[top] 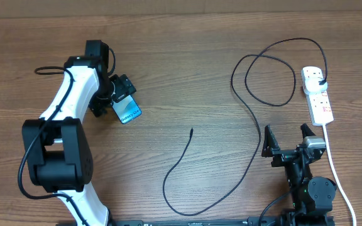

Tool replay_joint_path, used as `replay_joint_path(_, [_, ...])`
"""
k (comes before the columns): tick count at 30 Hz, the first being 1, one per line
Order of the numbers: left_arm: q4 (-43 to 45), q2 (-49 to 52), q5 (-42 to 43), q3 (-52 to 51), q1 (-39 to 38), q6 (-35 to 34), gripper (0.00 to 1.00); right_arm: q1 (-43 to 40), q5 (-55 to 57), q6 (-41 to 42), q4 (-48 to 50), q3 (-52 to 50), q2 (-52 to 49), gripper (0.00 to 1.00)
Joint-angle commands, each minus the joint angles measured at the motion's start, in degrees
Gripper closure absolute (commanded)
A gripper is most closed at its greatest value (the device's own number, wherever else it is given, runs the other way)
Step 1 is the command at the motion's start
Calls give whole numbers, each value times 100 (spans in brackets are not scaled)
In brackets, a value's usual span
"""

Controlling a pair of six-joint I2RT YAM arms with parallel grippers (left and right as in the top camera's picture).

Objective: Plug charger to phone and switch on socket
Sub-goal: 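Lower the left gripper onto the phone's bottom edge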

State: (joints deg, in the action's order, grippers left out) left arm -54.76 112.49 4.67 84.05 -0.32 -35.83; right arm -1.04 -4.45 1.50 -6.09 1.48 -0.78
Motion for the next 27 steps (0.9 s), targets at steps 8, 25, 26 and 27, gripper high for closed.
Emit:
replay_joint_path(8, [219, 240, 109, 122, -48, -164, 0, 2, 33, 13, 17, -35, 59, 0])
replay_joint_path(25, [153, 254, 87, 118, -50, -234, 0, 2, 35, 13, 17, -35, 59, 0])
replay_joint_path(26, [179, 254, 74, 118, -50, -234, 0, 2, 35, 13, 17, -35, 59, 0])
replay_joint_path(27, [203, 256, 68, 118, -50, -236, 0, 2, 35, 13, 17, -35, 59, 0])
